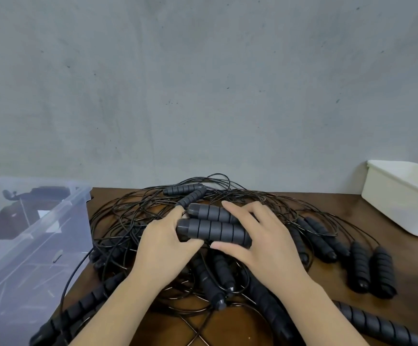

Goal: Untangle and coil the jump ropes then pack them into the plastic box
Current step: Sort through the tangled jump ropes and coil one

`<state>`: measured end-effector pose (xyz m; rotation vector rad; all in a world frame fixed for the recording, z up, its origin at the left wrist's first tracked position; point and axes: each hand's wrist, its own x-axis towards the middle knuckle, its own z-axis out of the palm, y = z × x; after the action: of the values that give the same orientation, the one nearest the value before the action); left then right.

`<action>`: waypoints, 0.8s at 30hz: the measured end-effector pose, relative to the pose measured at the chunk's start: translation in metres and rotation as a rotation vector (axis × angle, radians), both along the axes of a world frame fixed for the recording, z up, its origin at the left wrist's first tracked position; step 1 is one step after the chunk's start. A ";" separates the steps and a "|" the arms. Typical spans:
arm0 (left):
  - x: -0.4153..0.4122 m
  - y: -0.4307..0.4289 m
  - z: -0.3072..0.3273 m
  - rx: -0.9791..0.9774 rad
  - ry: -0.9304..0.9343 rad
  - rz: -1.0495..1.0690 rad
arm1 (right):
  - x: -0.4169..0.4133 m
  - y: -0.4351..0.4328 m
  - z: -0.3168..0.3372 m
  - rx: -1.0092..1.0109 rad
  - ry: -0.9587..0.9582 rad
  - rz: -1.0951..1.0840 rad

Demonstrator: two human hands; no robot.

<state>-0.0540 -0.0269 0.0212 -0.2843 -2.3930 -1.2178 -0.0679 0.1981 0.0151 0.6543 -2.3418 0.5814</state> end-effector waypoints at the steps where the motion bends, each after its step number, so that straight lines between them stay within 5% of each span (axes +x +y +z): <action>1: 0.000 0.001 0.001 -0.025 -0.009 0.010 | 0.000 -0.001 -0.002 0.020 -0.012 -0.010; 13: -0.007 -0.004 -0.007 -0.307 0.009 0.134 | 0.003 -0.005 -0.003 0.090 -0.005 -0.012; 20: -0.013 -0.014 0.013 0.132 -0.103 -0.103 | -0.009 0.021 0.022 -0.024 -0.103 0.058; 24: -0.024 -0.016 0.034 0.161 -0.097 -0.201 | -0.023 0.030 0.058 -0.123 -0.245 0.110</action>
<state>-0.0778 -0.0431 0.0550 -0.4323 -2.3752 -1.5384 -0.0904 0.2278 0.0731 0.6904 -2.4809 0.8925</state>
